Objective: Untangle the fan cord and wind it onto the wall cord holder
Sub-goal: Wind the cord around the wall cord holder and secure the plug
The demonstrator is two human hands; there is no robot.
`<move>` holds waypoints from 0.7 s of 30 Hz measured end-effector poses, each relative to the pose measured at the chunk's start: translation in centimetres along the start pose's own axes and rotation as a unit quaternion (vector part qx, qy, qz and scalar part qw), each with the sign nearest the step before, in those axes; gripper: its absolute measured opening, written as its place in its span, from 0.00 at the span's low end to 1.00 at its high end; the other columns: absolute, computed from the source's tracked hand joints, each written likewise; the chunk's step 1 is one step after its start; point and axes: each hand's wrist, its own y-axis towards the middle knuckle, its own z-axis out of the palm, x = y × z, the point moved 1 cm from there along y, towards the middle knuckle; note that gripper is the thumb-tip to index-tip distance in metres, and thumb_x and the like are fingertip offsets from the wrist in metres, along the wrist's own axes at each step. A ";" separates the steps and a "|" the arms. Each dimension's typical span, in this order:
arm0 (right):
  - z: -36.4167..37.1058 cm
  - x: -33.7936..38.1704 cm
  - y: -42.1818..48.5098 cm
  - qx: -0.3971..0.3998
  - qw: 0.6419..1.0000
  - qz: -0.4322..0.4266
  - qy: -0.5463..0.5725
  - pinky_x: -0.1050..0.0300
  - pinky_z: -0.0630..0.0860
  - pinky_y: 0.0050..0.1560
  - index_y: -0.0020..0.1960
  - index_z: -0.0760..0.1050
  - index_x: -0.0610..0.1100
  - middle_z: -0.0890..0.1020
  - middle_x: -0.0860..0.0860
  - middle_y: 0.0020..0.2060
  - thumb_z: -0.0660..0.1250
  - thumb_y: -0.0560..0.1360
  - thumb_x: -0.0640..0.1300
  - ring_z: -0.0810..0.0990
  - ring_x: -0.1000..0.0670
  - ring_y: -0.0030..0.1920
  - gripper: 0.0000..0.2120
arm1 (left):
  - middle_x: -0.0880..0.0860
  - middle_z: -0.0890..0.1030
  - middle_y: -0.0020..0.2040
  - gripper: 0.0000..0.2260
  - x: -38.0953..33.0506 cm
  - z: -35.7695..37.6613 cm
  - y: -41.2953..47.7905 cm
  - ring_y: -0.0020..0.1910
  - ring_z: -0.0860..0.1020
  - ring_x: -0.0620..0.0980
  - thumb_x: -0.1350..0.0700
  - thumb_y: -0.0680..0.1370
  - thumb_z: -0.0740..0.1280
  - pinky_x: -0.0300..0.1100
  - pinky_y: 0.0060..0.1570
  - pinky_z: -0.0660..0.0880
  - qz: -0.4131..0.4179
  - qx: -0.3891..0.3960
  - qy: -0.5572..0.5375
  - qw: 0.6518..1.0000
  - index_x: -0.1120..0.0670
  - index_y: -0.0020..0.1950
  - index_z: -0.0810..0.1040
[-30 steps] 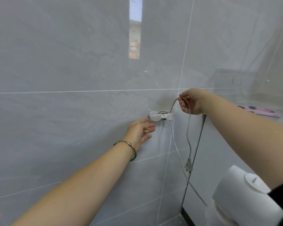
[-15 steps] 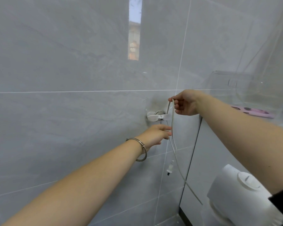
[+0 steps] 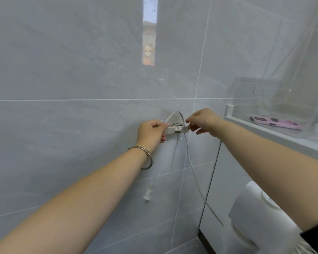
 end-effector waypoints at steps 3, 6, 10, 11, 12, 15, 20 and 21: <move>0.4 -1.5 0.3 -0.051 0.993 -0.046 -0.091 0.61 0.72 0.38 0.59 0.76 0.36 0.80 0.45 0.44 0.60 0.74 0.35 0.76 0.49 0.40 0.15 | 0.48 0.73 0.19 0.12 0.2 -1.8 1.1 0.15 0.70 0.40 0.61 0.76 0.66 0.32 0.21 0.71 -0.006 -0.063 0.018 0.998 0.56 0.31 0.74; 1.5 -2.2 0.0 -0.044 0.981 -0.086 -0.169 0.56 0.71 0.58 0.65 0.72 0.40 0.77 0.43 0.61 0.60 0.75 0.37 0.75 0.44 0.60 0.19 | 0.53 0.74 0.25 0.12 0.9 -2.9 1.8 0.15 0.71 0.39 0.58 0.75 0.67 0.37 0.28 0.74 -0.002 -0.110 0.073 0.991 0.55 0.31 0.73; 3.6 -2.4 -0.2 -0.030 0.959 -0.127 -0.253 0.53 0.72 0.52 0.58 0.74 0.45 0.79 0.43 0.53 0.60 0.68 0.36 0.75 0.40 0.56 0.18 | 0.53 0.76 0.26 0.10 1.3 -3.1 2.0 0.15 0.71 0.41 0.56 0.75 0.67 0.42 0.35 0.78 0.016 -0.126 0.143 0.982 0.54 0.32 0.75; 3.9 -2.2 -0.2 -0.034 0.956 -0.127 -0.263 0.54 0.72 0.51 0.57 0.74 0.44 0.79 0.43 0.52 0.60 0.68 0.36 0.75 0.40 0.55 0.19 | 0.53 0.77 0.28 0.07 1.2 -3.0 2.0 0.15 0.71 0.41 0.57 0.75 0.66 0.42 0.32 0.77 0.022 -0.122 0.138 0.983 0.54 0.36 0.77; 4.1 -2.1 -0.2 -0.039 0.954 -0.127 -0.270 0.54 0.72 0.50 0.57 0.74 0.44 0.79 0.43 0.52 0.60 0.67 0.36 0.75 0.40 0.55 0.18 | 0.53 0.77 0.30 0.04 1.2 -2.9 2.0 0.15 0.71 0.41 0.58 0.76 0.65 0.40 0.30 0.75 0.029 -0.115 0.132 0.984 0.54 0.41 0.78; 4.4 -2.0 0.0 -0.040 0.952 -0.113 -0.280 0.54 0.69 0.50 0.57 0.73 0.44 0.77 0.43 0.54 0.60 0.68 0.37 0.73 0.40 0.57 0.18 | 0.55 0.79 0.33 0.06 1.4 -2.5 1.9 0.23 0.77 0.49 0.60 0.76 0.63 0.40 0.33 0.76 0.071 -0.085 0.181 0.977 0.55 0.49 0.80; 4.7 -2.0 0.2 -0.048 0.968 -0.083 -0.232 0.51 0.66 0.63 0.68 0.67 0.45 0.70 0.42 0.64 0.60 0.72 0.39 0.66 0.40 0.65 0.24 | 0.58 0.83 0.42 0.07 2.1 -2.6 2.0 0.44 0.81 0.58 0.60 0.73 0.64 0.46 0.48 0.77 0.125 -0.076 0.301 0.942 0.56 0.47 0.81; 4.7 -1.9 0.2 -0.049 0.972 -0.082 -0.214 0.51 0.65 0.66 0.69 0.65 0.44 0.69 0.42 0.65 0.60 0.72 0.38 0.66 0.41 0.66 0.25 | 0.58 0.83 0.44 0.07 2.3 -2.9 1.9 0.47 0.80 0.58 0.60 0.74 0.64 0.46 0.49 0.76 0.136 -0.080 0.331 0.930 0.57 0.48 0.80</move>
